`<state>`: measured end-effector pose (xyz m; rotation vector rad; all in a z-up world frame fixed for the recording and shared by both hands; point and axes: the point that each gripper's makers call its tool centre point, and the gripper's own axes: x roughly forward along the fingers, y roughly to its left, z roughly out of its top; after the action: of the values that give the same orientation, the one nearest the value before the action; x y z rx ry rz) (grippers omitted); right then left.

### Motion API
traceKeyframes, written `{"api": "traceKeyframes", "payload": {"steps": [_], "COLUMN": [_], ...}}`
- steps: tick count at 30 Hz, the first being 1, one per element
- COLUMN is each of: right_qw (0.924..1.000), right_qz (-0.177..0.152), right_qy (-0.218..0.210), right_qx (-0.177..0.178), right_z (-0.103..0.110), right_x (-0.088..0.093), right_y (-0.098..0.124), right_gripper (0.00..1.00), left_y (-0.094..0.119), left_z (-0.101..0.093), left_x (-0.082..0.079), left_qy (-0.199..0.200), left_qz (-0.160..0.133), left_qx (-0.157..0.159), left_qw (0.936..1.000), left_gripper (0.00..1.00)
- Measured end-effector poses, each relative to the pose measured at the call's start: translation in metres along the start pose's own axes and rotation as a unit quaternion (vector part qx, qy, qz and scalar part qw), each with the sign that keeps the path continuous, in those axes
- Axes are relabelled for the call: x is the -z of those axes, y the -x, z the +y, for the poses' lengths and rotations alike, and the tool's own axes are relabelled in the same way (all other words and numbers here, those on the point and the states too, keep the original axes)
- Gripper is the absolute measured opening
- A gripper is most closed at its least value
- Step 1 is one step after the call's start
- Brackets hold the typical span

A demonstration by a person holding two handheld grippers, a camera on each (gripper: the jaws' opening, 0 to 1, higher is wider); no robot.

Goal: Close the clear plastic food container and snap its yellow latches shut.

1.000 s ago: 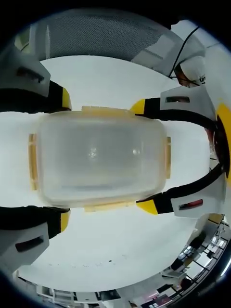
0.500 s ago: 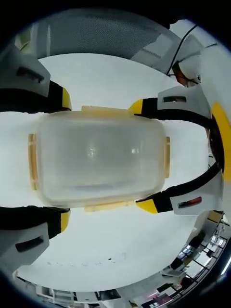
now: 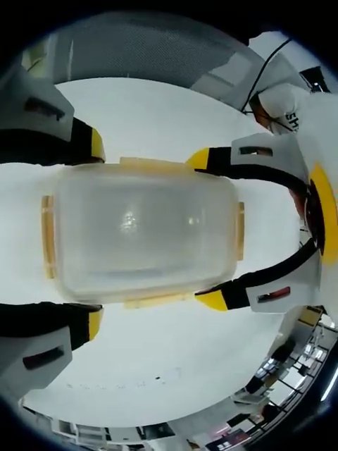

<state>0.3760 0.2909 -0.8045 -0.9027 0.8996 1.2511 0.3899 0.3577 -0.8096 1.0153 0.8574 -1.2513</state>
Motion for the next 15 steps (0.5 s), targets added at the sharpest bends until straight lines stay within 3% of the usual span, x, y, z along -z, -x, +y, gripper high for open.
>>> {"api": "traceKeyframes", "payload": {"steps": [4, 8, 11, 15], "right_qw": [0.9997, 0.9989, 0.9959, 0.9892], "right_qz": [-0.021, -0.04, -0.076, -0.116], "right_qy": [0.002, -0.005, -0.029, -0.06], "right_qx": [0.014, 0.025, 0.039, 0.066], "right_z": [-0.0046, -0.0047, -0.0016, 0.0007], "right_x": [0.0004, 0.0027, -0.0005, -0.0039], "right_y": [0.0006, -0.0002, -0.0001, 0.0015], "right_gripper": [0.83, 0.84, 0.85, 0.87], "left_y": [0.0008, 0.0002, 0.0031, 0.0076], "left_z": [0.001, 0.0063, 0.0047, 0.0008], "left_x": [0.0, 0.0045, 0.0079, 0.0091], "left_qy": [-0.002, 0.008, 0.032, 0.068], "left_qz": [-0.025, -0.039, -0.06, -0.108], "left_qx": [-0.004, -0.033, -0.047, -0.077], "left_qw": [0.9997, 0.9986, 0.9966, 0.9888], "left_gripper": [0.83, 0.89, 0.89, 0.89]}}
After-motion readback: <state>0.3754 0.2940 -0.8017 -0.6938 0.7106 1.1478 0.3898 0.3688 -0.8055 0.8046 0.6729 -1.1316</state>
